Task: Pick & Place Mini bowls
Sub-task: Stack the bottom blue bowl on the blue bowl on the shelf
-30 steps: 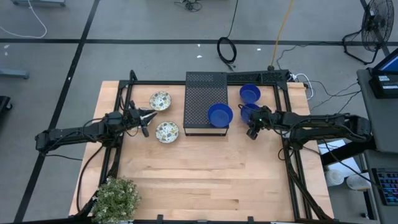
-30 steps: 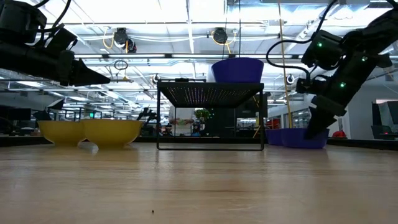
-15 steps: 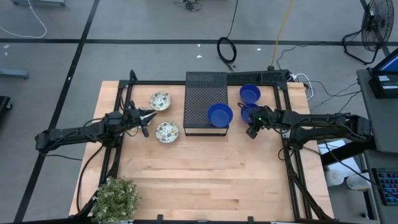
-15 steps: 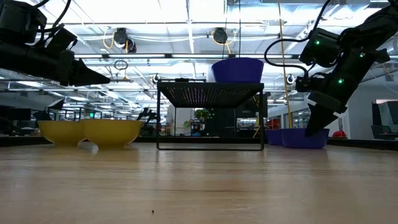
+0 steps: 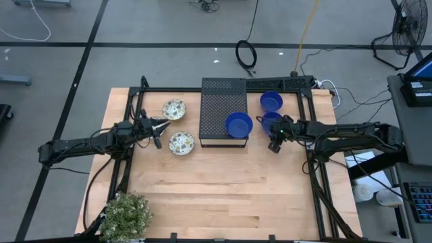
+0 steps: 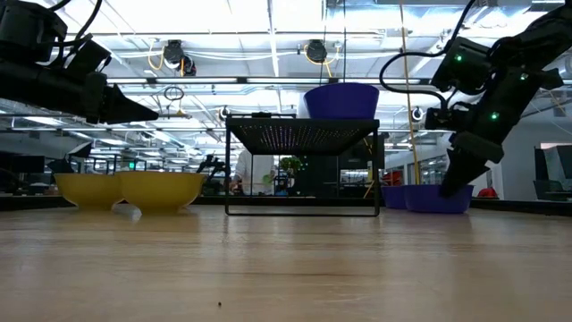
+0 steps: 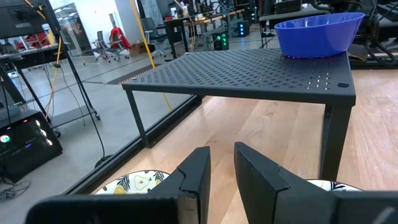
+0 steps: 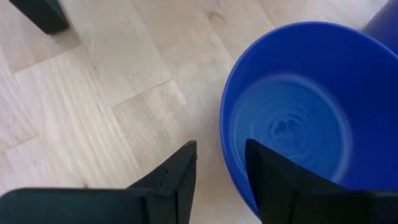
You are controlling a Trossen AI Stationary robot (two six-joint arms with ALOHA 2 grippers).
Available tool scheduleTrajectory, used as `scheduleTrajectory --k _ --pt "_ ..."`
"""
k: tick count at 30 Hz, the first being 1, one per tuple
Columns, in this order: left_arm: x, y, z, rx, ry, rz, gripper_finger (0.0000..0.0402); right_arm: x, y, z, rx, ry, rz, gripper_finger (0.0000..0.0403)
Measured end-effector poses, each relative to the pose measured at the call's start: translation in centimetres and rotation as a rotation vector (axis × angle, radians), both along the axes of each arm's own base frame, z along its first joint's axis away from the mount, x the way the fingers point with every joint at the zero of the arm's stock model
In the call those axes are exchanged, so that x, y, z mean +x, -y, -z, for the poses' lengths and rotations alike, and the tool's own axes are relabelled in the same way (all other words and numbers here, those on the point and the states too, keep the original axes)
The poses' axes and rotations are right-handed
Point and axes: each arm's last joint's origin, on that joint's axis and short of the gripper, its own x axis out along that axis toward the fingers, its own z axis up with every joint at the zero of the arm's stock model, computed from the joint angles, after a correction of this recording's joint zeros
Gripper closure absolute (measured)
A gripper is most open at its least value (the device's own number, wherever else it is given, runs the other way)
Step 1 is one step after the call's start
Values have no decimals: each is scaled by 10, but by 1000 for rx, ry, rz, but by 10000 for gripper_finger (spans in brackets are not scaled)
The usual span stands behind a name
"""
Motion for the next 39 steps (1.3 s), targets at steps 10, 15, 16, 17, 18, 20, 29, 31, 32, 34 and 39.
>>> scheduleTrajectory --k 10,15,16,17,18,20,29,31,32,34,39 --pt "0 0 0 0 0 0 325 0 0 0 -4 -5 -4 275" --pt "0 0 0 0 0 0 325 -2 0 1 -24 -42 -54 275" --pt "0 0 0 0 0 0 325 -2 -1 1 -28 -48 -64 275" --pt "0 0 0 0 0 0 325 -2 -1 1 -32 -52 -68 275" --pt "0 0 0 0 0 0 325 -2 0 1 -35 -53 -73 275" --pt "0 0 0 0 0 0 325 -2 0 1 -38 -54 -77 275" --pt "0 0 0 0 0 0 325 -2 0 1 -39 -55 -78 283" --pt "0 0 0 0 0 0 325 -2 0 1 -39 -55 -78 294" --pt "0 0 0 0 0 0 325 -2 0 1 -39 -55 -78 300" --pt "0 0 0 0 0 0 325 -2 0 1 -39 -55 -78 314" --pt "0 0 0 0 0 0 325 -2 0 1 -40 -54 -78 343"
